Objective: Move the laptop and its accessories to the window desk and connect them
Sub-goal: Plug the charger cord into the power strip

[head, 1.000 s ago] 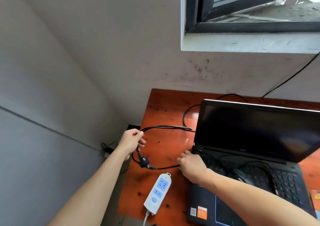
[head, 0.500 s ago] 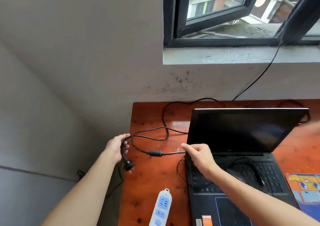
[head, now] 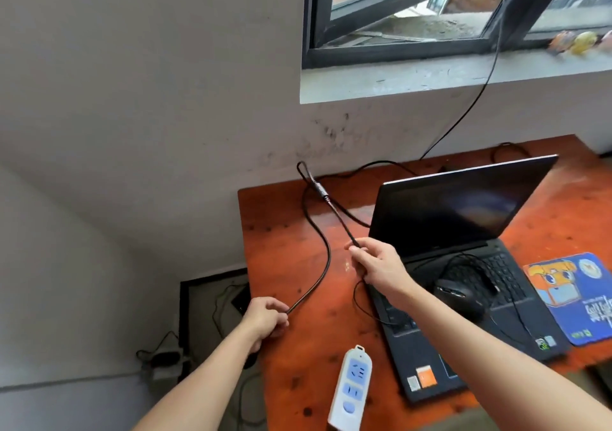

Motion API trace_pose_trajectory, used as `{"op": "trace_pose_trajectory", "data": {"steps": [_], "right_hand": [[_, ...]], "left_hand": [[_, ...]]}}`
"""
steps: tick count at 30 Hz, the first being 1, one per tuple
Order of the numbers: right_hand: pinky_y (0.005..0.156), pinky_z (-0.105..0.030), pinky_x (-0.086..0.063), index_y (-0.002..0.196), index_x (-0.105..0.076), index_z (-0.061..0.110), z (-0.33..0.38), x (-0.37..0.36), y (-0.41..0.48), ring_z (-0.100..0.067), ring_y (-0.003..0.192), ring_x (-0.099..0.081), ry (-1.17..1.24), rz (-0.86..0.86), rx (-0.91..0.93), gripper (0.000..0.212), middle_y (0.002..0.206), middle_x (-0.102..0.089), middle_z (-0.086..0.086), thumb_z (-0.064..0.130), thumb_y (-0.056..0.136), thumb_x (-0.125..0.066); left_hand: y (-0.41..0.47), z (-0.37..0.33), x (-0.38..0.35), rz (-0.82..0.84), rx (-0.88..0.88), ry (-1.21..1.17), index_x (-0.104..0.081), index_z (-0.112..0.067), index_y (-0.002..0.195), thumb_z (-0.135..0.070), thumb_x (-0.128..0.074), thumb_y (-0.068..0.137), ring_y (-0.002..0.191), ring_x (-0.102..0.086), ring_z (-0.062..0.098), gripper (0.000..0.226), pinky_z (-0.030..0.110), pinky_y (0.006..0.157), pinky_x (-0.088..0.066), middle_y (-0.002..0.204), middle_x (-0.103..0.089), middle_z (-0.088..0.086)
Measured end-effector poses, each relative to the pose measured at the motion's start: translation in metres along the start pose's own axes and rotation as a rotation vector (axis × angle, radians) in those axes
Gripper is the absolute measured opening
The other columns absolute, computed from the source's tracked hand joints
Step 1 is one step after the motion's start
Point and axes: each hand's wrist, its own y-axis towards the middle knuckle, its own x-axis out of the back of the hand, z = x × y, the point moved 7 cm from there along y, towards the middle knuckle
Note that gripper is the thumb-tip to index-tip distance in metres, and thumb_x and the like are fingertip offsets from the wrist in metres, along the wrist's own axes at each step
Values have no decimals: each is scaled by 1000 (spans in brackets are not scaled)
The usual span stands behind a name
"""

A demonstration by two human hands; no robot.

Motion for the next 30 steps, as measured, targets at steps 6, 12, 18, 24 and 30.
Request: {"op": "trace_pose_trajectory", "data": {"steps": [6, 12, 18, 24, 30], "right_hand": [[81, -25, -51, 100, -73, 32, -32, 6, -26, -1, 88, -65, -569, 14, 81, 15, 94, -74, 15, 30, 88, -63], [83, -33, -49, 105, -70, 28, -73, 7, -54, -18, 98, -64, -750, 82, -2, 19, 102, -72, 7, 30, 92, -57], [83, -28, -44, 120, -65, 33, -71, -14, -67, -13, 106, -61, -778, 120, 156, 29, 113, -70, 12, 28, 93, -55], [83, -28, -45, 117, -66, 32, -77, -30, -69, -10, 105, -58, -767, 257, 228, 29, 111, -67, 12, 42, 94, -53], [89, -34, -45, 113, -67, 25, -89, 40, -15, -22, 112, -54, -857, -70, 53, 25, 113, -61, -2, 33, 92, -56]], "left_hand": [[-4, -57, -2, 31, -74, -385, -57, 2, 91, 11, -49, 91, 58, -52, 24, 12, 33, 55, -58, 68, -54, 16], [-4, -54, -12, -85, -105, -76, -64, -3, 103, 4, -58, 86, 72, -60, 23, 19, 28, 64, -50, 81, -63, 11], [-17, -60, -16, -326, -182, 175, -64, -17, 82, -32, -59, 89, 71, -63, 25, 18, 30, 60, -47, 76, -66, 3], [-10, -35, -37, -127, 64, -218, -55, -10, 106, 6, -49, 89, 52, -55, 21, 24, 24, 43, -42, 75, -62, 16], [-3, -22, -12, -292, 41, -306, -60, -13, 106, 15, -46, 84, 57, -59, 21, 39, 33, 58, -50, 83, -60, 13]]}}
